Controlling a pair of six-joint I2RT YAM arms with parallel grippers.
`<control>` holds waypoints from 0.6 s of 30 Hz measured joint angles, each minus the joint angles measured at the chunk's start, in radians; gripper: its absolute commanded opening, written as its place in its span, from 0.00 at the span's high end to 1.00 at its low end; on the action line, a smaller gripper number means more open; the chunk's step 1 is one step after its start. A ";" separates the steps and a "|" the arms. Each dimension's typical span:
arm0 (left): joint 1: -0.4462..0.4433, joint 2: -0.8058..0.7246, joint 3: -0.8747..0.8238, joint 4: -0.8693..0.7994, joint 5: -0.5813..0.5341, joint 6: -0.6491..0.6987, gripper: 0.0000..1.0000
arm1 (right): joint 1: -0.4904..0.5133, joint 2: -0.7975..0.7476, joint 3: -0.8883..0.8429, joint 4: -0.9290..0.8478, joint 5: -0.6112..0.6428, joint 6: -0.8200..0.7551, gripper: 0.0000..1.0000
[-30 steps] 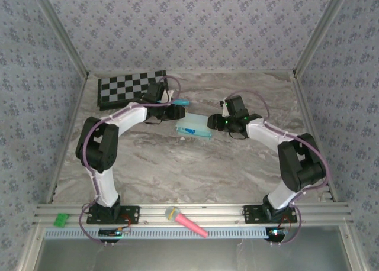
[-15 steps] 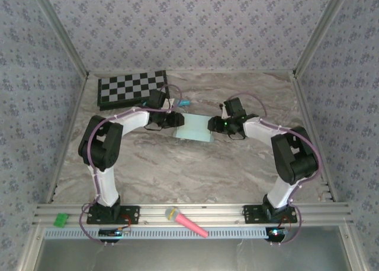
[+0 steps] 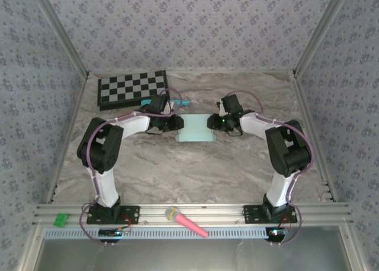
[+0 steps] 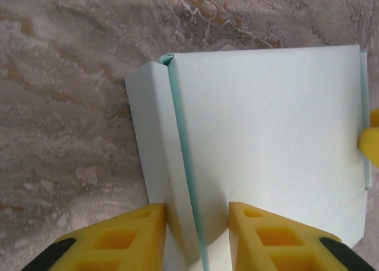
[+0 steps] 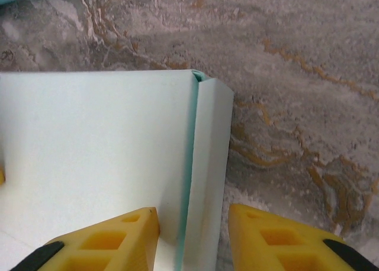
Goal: Fold the paper box
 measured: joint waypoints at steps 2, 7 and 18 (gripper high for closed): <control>-0.018 -0.031 -0.040 0.015 -0.024 -0.033 0.68 | -0.001 0.022 0.029 -0.011 -0.008 -0.015 0.64; -0.072 -0.117 -0.146 0.048 -0.092 -0.117 0.67 | 0.001 0.077 0.109 -0.048 -0.024 -0.061 0.65; -0.181 -0.244 -0.301 0.105 -0.204 -0.254 0.66 | 0.039 0.183 0.271 -0.139 -0.068 -0.176 0.66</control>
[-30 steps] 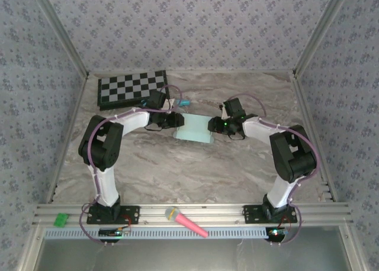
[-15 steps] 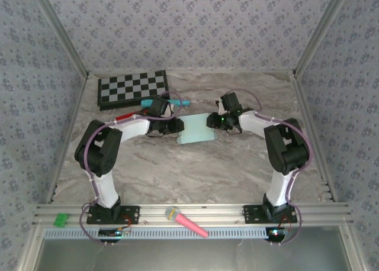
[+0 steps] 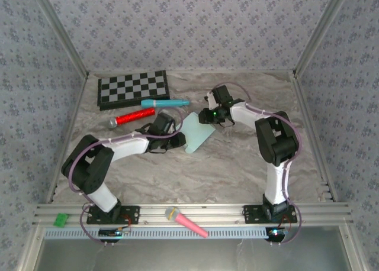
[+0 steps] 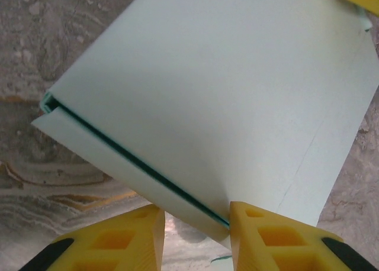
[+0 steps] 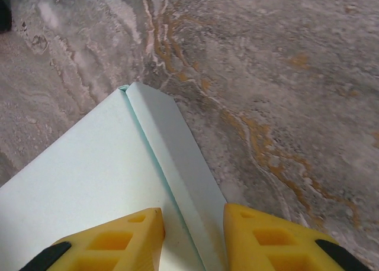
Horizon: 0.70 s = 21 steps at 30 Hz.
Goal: Fold the paper box
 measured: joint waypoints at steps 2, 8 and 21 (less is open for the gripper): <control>-0.008 -0.006 -0.011 0.010 -0.012 -0.014 0.66 | 0.005 0.015 0.027 -0.019 0.001 -0.019 0.66; -0.030 -0.030 -0.021 0.000 -0.028 -0.012 0.55 | 0.005 0.023 0.068 -0.085 0.024 -0.042 0.59; 0.032 -0.106 0.183 -0.219 -0.146 0.261 0.31 | -0.073 -0.188 0.031 -0.125 0.100 -0.023 0.54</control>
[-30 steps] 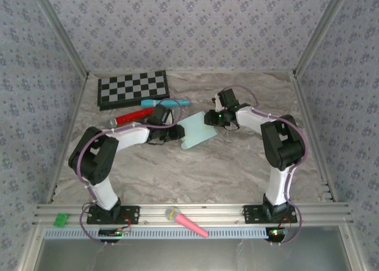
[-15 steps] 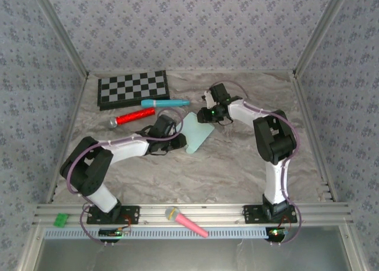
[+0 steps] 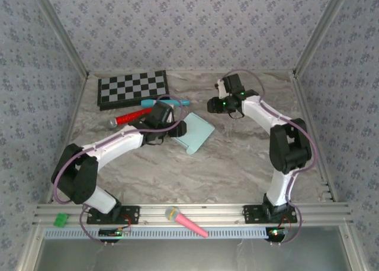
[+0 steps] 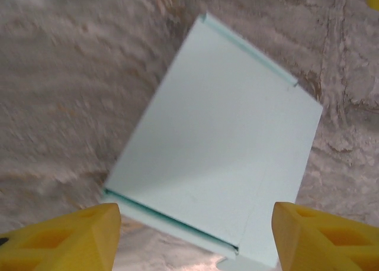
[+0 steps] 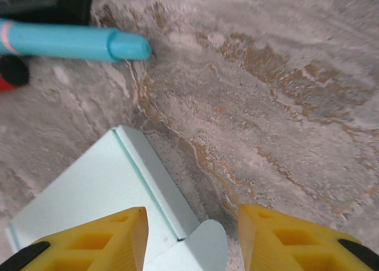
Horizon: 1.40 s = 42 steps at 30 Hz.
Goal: Fold the paper box
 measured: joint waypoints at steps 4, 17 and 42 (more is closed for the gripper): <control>0.071 0.059 0.059 0.011 0.059 0.117 0.20 | -0.004 -0.115 -0.121 0.035 -0.008 0.034 0.53; 0.145 0.357 0.227 0.011 0.211 0.298 0.27 | -0.019 -0.361 -0.481 0.103 -0.012 0.129 0.52; 0.095 0.224 0.032 0.076 0.262 0.084 0.43 | 0.023 -0.257 -0.543 0.216 -0.045 0.170 0.52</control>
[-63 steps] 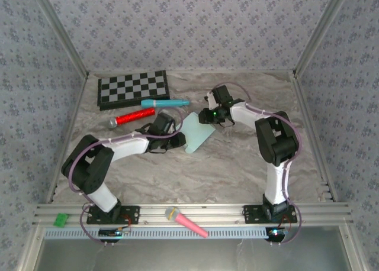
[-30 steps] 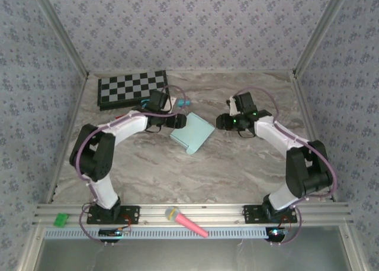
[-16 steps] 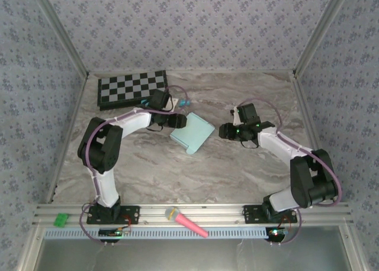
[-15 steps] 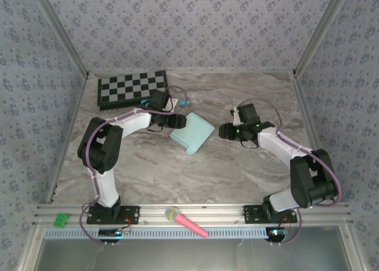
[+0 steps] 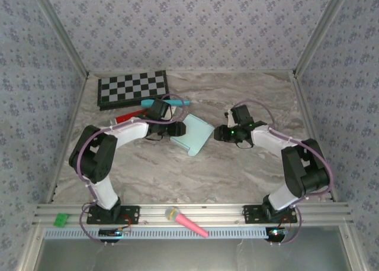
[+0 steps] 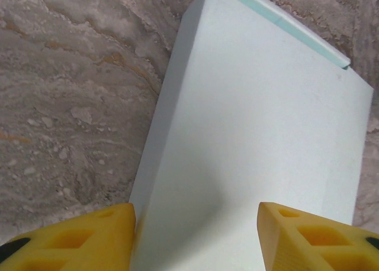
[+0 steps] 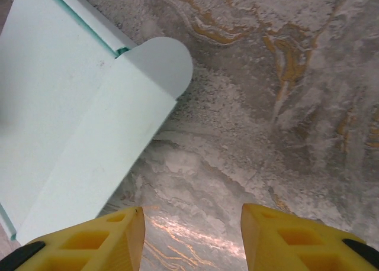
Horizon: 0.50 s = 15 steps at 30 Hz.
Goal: Fold the paper box
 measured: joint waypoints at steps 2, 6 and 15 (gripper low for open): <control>-0.007 -0.018 -0.016 0.016 0.000 -0.027 0.43 | 0.005 0.009 0.007 0.008 -0.008 0.004 0.52; -0.026 -0.043 -0.044 0.046 0.002 -0.071 0.44 | 0.009 0.022 0.021 0.022 -0.020 0.011 0.52; -0.047 -0.047 -0.089 0.131 0.046 -0.157 0.50 | 0.011 0.029 0.053 0.026 -0.018 0.014 0.52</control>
